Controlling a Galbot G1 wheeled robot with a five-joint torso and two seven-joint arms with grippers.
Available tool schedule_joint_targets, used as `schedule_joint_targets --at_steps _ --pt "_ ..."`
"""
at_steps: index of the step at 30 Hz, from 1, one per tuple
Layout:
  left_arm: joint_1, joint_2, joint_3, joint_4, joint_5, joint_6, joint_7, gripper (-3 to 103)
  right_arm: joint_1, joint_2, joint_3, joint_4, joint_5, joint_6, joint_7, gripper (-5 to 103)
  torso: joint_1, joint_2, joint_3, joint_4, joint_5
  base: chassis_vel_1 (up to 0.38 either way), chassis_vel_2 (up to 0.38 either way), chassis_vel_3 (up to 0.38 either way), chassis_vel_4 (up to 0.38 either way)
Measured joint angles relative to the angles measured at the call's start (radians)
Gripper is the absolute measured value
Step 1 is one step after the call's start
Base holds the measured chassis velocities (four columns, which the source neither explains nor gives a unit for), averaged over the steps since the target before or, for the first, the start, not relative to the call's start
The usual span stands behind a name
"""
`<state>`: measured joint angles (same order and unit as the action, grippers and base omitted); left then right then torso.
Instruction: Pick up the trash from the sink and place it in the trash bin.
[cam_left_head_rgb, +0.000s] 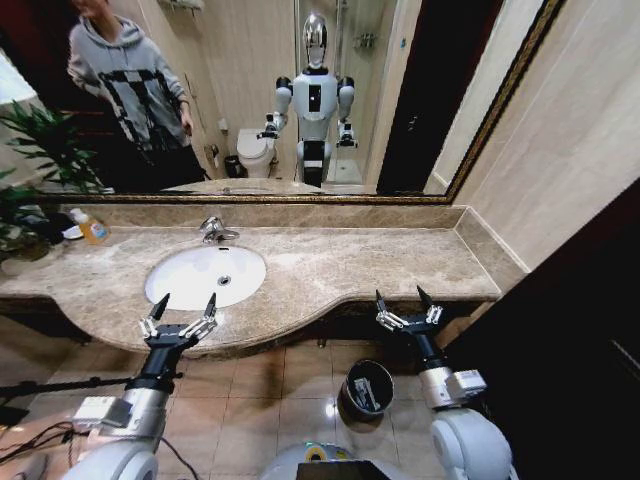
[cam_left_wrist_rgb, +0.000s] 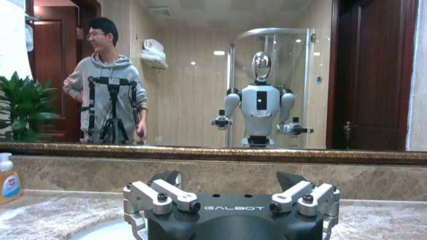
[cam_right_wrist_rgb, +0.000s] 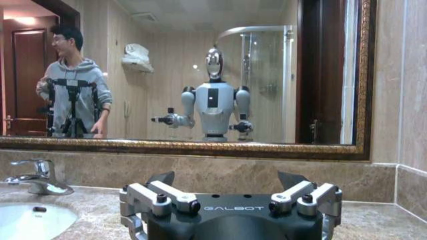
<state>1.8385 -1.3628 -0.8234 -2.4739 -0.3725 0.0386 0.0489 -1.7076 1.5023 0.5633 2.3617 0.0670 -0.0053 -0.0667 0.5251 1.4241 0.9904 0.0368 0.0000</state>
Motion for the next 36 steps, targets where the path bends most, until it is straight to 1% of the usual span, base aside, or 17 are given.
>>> schedule_joint_targets --at_steps 36 --pt "0.000 0.000 0.000 0.000 0.000 0.000 0.000 100 0.000 0.000 0.000 -0.002 0.000 0.001 0.000 100 0.000 0.000 0.000 0.0000 0.0000 0.000 0.000 0.000 0.000"
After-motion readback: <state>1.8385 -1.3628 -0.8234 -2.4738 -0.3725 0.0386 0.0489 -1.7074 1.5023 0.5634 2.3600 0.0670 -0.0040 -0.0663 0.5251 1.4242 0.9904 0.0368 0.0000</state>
